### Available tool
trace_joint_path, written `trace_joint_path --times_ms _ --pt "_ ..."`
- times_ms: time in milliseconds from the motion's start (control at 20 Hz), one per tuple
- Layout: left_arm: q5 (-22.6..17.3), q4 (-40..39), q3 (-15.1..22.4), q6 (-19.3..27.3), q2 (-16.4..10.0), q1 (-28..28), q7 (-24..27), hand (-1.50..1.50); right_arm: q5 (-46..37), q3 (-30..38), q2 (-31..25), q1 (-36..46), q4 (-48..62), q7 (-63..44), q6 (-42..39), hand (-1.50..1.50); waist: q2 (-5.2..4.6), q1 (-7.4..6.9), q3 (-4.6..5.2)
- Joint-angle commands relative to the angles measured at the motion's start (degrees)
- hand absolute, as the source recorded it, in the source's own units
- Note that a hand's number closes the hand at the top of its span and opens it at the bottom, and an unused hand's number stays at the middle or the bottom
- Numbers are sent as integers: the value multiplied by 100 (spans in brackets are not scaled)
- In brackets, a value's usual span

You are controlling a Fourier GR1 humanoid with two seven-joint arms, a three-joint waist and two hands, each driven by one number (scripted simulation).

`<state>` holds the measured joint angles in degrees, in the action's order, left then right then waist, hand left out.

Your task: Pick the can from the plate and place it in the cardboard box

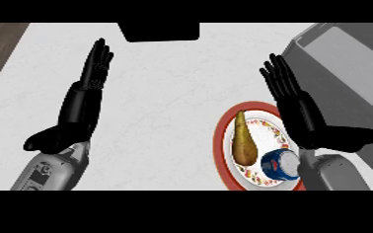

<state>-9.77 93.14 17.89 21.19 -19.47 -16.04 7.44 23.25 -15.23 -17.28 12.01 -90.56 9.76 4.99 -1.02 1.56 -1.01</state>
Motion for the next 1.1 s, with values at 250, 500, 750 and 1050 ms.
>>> trace_joint_path --times_ms 250,500,750,1050 --pt "-1263 -285 -1099 -501 -695 1049 -1286 0 582 882 -1637 -868 -746 -800 -953 -150 157 -58 109" --pt "-1545 -261 -1125 -712 -651 1509 -1374 0 -298 1857 -1262 -1790 -1136 1322 139 -150 165 75 95" --pt "-1675 -116 -1225 -998 -750 1602 -1463 0 -756 1962 -1927 -2921 -2472 1620 -431 -150 152 43 107" --pt "-1774 120 -1422 -1097 -1001 1737 -1571 0 -2204 2086 -3569 -3312 -2937 61 -601 -150 163 -32 141"
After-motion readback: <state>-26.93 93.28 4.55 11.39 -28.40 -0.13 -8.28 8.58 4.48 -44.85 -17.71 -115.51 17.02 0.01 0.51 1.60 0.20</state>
